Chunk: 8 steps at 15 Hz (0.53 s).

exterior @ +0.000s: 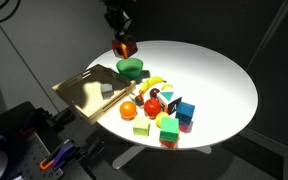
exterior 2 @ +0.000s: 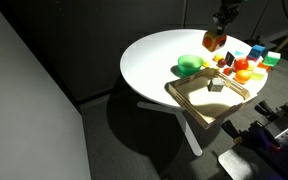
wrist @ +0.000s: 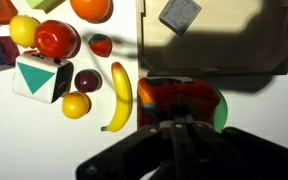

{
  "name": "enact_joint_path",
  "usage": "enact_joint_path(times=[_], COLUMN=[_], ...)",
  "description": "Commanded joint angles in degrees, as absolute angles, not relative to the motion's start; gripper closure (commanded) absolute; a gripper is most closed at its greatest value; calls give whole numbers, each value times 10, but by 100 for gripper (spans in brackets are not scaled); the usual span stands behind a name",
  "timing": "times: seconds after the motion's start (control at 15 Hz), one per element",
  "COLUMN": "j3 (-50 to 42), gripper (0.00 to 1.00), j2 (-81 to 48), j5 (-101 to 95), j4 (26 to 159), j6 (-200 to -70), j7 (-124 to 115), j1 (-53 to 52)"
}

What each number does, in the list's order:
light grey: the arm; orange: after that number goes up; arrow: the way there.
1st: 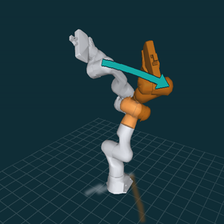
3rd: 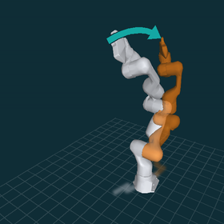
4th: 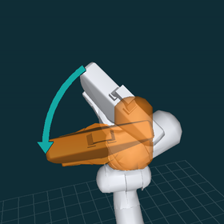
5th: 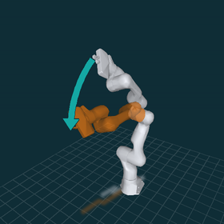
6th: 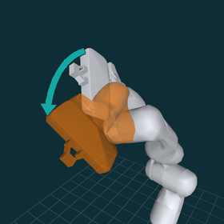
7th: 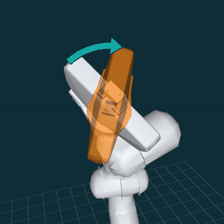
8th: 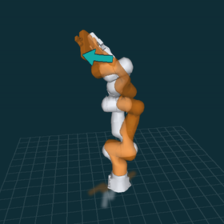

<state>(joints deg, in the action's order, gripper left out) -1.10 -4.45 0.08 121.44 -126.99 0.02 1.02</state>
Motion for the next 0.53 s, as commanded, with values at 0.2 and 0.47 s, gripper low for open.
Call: enact_joint_path(times=[0.2,0.47], j3=[8,18], gripper=[100,100], j2=[-31,-27], j5=[0,1], j4=[1223,1230], j6=[-1272,-1272], j7=[2,3], j1=[-10,-19])
